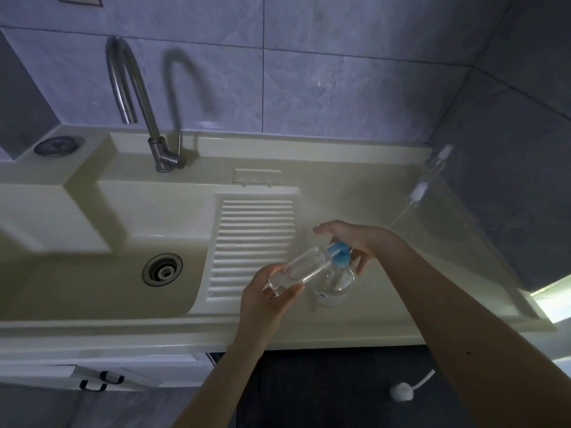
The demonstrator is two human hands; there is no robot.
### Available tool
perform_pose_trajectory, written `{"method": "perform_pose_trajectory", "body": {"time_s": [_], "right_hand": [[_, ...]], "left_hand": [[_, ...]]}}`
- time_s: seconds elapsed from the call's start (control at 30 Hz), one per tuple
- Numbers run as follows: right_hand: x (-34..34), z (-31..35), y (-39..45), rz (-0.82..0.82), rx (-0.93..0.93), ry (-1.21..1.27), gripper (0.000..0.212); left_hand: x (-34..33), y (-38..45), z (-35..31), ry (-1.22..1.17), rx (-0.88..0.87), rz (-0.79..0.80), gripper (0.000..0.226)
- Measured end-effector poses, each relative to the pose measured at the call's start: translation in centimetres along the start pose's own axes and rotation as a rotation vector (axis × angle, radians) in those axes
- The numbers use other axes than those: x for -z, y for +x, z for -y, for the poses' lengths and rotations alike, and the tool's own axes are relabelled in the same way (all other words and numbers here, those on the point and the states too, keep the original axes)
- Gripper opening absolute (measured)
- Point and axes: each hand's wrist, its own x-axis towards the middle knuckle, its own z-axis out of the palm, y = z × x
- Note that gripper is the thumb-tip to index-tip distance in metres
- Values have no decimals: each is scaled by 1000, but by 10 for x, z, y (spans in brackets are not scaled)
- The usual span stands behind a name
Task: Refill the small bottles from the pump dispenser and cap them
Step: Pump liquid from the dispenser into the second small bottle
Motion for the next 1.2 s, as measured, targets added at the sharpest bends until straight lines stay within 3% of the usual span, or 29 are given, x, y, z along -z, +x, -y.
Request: {"method": "perform_pose_trajectory", "body": {"time_s": [0.17, 0.47, 0.63, 0.8, 0.87, 1.0, 1.2], "right_hand": [[-5, 0, 4, -64, 7, -36, 45], [-17, -2, 4, -295, 68, -63, 20], [-15, -3, 6, -275, 62, -70, 25], [-5, 0, 4, -38, -31, 3, 32], [-3, -1, 5, -21, -50, 14, 39], [-6, 1, 6, -59, -36, -13, 48], [-11, -4, 7, -266, 75, -69, 21]], "left_hand": [[1, 0, 1, 21, -13, -13, 32], [3, 1, 11, 12, 25, -9, 34], [1, 0, 10, 25, 8, -4, 33], [2, -1, 3, 11, -11, -15, 31], [2, 0, 1, 17, -17, -3, 31], [3, 1, 0, 21, -18, 11, 31], [3, 0, 9, 20, -2, 9, 28]]}}
